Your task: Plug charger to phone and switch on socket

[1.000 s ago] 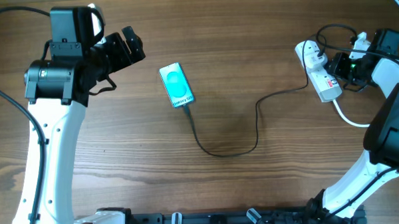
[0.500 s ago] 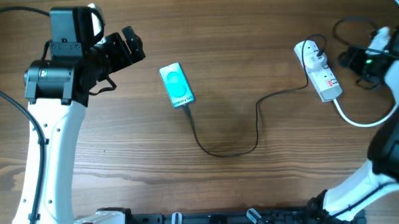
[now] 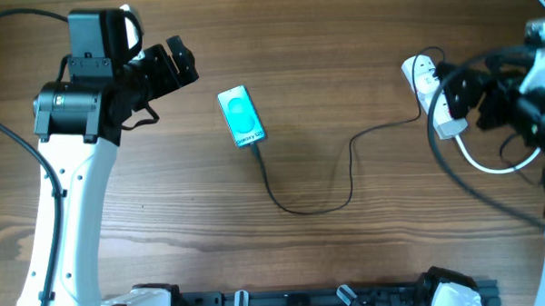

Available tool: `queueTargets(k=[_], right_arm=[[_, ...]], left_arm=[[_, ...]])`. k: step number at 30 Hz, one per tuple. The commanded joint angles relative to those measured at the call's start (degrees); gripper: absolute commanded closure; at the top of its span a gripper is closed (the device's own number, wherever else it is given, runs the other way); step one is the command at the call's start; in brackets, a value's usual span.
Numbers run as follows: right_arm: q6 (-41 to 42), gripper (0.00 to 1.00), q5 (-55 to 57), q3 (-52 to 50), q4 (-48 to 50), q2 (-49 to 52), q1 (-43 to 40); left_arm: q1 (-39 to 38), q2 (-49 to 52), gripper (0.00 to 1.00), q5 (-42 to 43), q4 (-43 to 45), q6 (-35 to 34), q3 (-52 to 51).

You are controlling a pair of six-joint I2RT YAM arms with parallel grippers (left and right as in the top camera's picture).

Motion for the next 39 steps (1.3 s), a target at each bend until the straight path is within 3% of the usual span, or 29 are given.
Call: queueTargets(k=[1, 9, 12, 15, 22, 25, 32, 37, 39], right_arm=[[21.33, 0.00, -0.79, 0.42, -6.51, -4.35, 0.31], [23.63, 0.00, 7.50, 0.20, -12.22, -6.67, 1.84], [24.06, 0.00, 23.50, -4.37, -5.29, -10.54, 4.79], [23.91, 0.00, 35.95, -17.25, 8.59, -21.40, 9.66], [23.41, 0.00, 40.39, -51.87, 36.15, -44.09, 14.80], [23.54, 0.00, 40.39, -62.05, 40.74, -52.81, 15.89], [27.08, 0.00, 42.73, -76.39, 52.09, -56.78, 17.25], [29.24, 0.00, 42.73, -77.77, 48.37, -59.69, 17.22], [24.15, 0.00, 42.71, -77.77, 48.37, -60.11, 17.42]], left_arm=[[0.20, -0.52, 0.00, -0.35, 0.02, 0.31, 0.02], [0.20, -0.52, 0.00, -0.35, 0.02, 0.31, 0.02], [0.20, -0.52, 0.00, -0.35, 0.04, 0.31, 0.02], [0.20, -0.52, 0.00, -0.35, 0.02, 0.31, 0.02], [0.20, -0.52, 0.00, -0.37, 0.04, 0.31, 0.02], [0.20, -0.52, 0.00, -0.37, 0.02, 0.31, 0.02], [0.20, -0.52, 0.00, -0.35, 0.02, 0.31, 0.02], [0.20, -0.52, 0.00, -0.35, 0.04, 0.31, 0.02], [0.20, -0.52, 0.00, -0.35, 0.02, 0.31, 0.02]])
